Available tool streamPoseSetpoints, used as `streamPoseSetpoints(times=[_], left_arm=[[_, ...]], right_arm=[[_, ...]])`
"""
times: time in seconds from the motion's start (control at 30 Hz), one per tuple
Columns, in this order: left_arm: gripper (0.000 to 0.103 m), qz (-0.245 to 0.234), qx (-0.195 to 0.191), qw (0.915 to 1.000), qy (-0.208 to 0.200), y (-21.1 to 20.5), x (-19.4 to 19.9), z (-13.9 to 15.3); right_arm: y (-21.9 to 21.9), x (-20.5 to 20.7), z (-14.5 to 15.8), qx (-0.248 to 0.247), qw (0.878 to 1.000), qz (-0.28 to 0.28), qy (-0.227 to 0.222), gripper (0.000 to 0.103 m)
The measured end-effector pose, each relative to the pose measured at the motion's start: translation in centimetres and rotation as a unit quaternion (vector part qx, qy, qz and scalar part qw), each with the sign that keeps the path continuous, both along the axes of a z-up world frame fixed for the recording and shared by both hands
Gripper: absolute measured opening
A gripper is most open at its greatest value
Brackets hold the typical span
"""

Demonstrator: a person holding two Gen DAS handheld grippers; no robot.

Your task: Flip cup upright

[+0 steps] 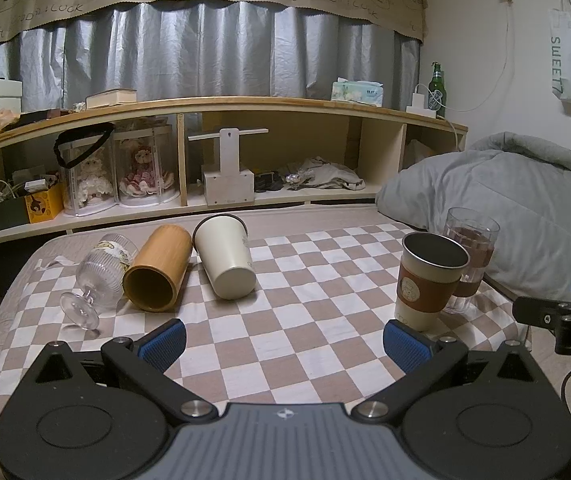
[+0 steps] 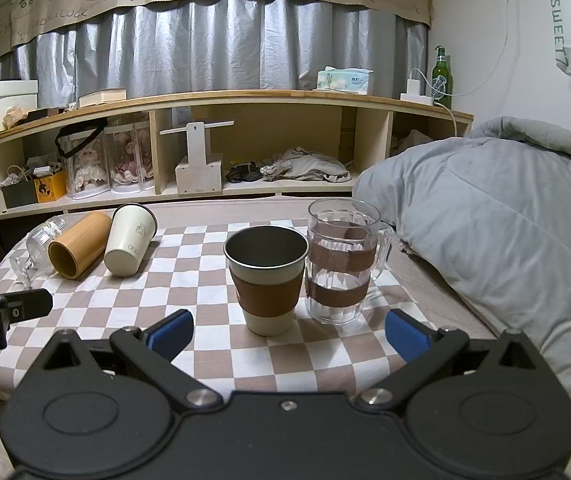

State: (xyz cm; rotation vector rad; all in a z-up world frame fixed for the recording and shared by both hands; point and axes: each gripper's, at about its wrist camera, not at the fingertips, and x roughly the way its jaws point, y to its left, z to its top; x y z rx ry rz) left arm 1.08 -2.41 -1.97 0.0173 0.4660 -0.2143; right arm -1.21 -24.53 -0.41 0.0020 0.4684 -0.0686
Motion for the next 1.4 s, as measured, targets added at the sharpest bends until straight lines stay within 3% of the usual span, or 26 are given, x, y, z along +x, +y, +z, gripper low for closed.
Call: streamPoseSetpoints(times=[1.4], left_arm=[[0.103,0.000,0.005,1.0000,-0.004,0.25,-0.20,0.01]], right_arm=[[0.08,-0.05,-0.03,0.000,1.000,0.000,0.000,0.103]])
